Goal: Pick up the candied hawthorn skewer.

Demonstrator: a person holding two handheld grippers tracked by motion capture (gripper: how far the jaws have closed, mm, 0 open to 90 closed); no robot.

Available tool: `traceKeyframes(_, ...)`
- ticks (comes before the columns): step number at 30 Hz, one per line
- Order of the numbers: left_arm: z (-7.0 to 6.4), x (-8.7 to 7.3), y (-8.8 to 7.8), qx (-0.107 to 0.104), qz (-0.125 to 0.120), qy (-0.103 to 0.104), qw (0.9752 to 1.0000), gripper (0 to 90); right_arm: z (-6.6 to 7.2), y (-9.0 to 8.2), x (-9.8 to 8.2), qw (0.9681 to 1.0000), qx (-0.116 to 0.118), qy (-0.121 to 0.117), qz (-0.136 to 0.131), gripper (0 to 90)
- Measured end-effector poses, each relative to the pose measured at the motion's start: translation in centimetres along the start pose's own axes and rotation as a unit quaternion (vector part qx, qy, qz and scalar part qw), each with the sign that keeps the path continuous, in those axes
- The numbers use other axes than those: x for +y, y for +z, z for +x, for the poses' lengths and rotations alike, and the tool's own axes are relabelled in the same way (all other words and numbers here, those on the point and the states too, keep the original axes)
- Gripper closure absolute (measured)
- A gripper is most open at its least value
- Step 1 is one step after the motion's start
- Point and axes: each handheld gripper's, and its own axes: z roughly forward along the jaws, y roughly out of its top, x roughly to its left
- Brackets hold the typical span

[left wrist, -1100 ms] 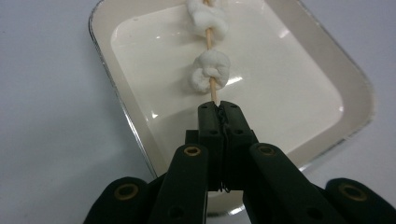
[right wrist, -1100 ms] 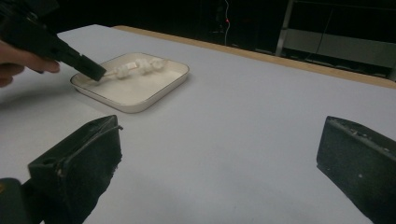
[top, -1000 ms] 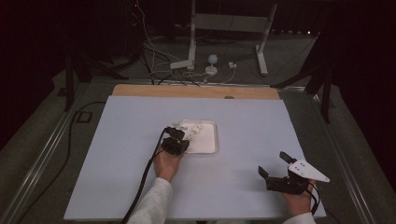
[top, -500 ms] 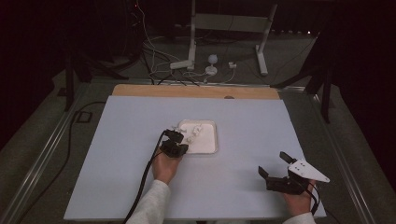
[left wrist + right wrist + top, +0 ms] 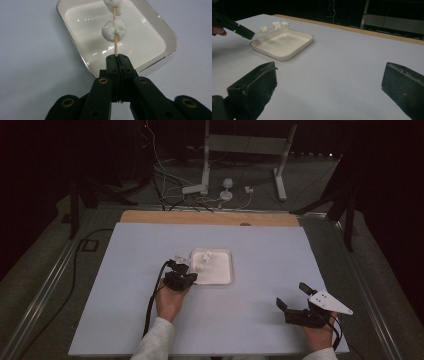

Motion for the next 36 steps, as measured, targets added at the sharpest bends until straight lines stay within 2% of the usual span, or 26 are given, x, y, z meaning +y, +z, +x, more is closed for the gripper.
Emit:
traceKeyframes(4,0.0,-0.3,-0.8,-0.007,-0.013,0.003,0.9999,90.0,-0.1,0.0,0.0,0.9998,0.008,0.018,0.003,0.0)
traceKeyframes(9,0.1,-0.7,-2.1,-0.015,-0.031,0.017,0.9993,90.0,0.0,0.3,0.5,0.9995,0.015,0.027,0.002,0.0)
traceKeyframes(12,0.2,-0.9,-3.4,-0.015,-0.045,0.025,0.9986,90.0,0.1,0.4,1.4,0.9993,0.029,0.019,-0.015,0.0)
traceKeyframes(14,0.3,-0.9,-3.7,-0.017,-0.049,0.026,0.9983,90.0,0.1,0.4,1.7,0.9990,0.036,0.015,-0.020,0.0)
traceKeyframes(15,0.4,-1.0,-3.9,-0.017,-0.052,0.028,0.9981,90.0,0.2,0.6,2.5,0.9985,0.047,0.012,-0.026,0.0)
traceKeyframes(17,0.5,-1.1,-4.3,-0.020,-0.058,0.029,0.9977,90.0,0.2,0.8,2.9,0.9982,0.051,0.010,-0.028,0.0)
traceKeyframes(18,0.6,-1.2,-4.4,-0.021,-0.060,0.030,0.9975,90.0,0.2,1.2,3.8,0.9980,0.056,0.006,-0.027,0.0)
traceKeyframes(19,0.6,-1.2,-4.6,-0.020,-0.061,0.029,0.9975,90.0,0.2,1.2,3.8,0.9980,0.056,0.006,-0.027,0.0)
traceKeyframes(23,0.5,-1.5,-5.2,-0.029,-0.075,0.037,0.9961,90.0,0.4,2.2,6.0,0.9974,0.068,0.009,-0.022,0.0)
traceKeyframes(24,0.4,-1.5,-5.3,-0.032,-0.078,0.038,0.9957,90.0,0.4,2.2,6.0,0.9974,0.068,0.009,-0.022,0.0)
traceKeyframes(27,0.3,-1.6,-5.6,-0.038,-0.085,0.040,0.9948,90.0,0.6,3.3,7.7,0.9962,0.084,0.014,-0.017,0.0)
traceKeyframes(30,0.3,-1.6,-5.7,-0.046,-0.093,0.049,0.9934,90.0,0.7,3.9,8.5,0.9957,0.090,0.015,-0.016,0.0)
traceKeyframes(33,0.3,-1.7,-5.9,-0.052,-0.101,0.058,0.9918,90.0,1.0,5.0,9.6,0.9941,0.103,0.028,-0.015,0.0)
traceKeyframes(36,0.4,-1.7,-6.1,-0.060,-0.111,0.059,0.9903,90.0,1.2,5.5,10.0,0.9935,0.108,0.031,-0.020,0.0)
